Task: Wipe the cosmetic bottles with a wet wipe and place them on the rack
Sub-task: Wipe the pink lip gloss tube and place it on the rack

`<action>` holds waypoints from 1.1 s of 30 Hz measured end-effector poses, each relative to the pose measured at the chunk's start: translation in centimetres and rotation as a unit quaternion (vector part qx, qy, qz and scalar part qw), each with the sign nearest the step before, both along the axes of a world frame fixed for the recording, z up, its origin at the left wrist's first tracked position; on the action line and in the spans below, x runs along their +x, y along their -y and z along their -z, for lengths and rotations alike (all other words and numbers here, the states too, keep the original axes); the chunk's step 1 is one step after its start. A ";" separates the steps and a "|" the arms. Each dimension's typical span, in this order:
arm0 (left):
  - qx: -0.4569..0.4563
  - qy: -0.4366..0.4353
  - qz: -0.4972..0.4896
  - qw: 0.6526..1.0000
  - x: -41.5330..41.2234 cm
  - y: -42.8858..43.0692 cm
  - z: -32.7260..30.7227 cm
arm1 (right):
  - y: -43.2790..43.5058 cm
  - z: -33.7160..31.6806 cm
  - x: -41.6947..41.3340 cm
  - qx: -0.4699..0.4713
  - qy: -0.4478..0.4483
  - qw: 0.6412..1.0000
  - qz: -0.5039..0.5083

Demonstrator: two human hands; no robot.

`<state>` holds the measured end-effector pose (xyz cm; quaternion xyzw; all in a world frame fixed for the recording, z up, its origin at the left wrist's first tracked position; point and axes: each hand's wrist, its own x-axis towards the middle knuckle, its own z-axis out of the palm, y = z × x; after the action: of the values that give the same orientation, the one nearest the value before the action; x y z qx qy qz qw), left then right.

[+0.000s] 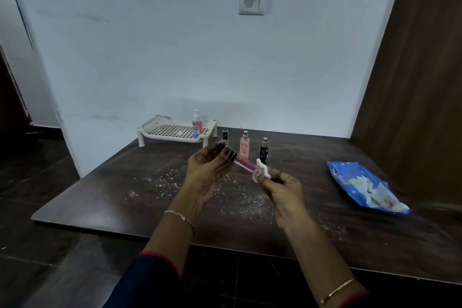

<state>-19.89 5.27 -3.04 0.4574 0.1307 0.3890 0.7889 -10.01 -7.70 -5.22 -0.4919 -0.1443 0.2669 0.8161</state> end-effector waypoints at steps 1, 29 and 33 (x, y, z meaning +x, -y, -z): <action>0.000 -0.005 -0.010 1.000 -0.1 -0.1 -0.1 | 0.0 -0.3 0.0 0.003 0.008 1.000 0.021; 0.002 -0.069 -0.028 0.997 0.7 -1.5 0.3 | -3.8 -2.2 0.0 -0.230 0.762 0.602 0.072; -0.003 -0.069 -0.076 0.995 -0.1 -4.9 -0.5 | -6.2 -1.8 0.2 -0.238 0.770 0.591 0.038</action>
<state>-19.95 10.18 -2.53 0.4693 0.2205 0.4152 0.7475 -9.77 -1.52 -3.37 -0.6959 -0.6316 -0.2176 0.2637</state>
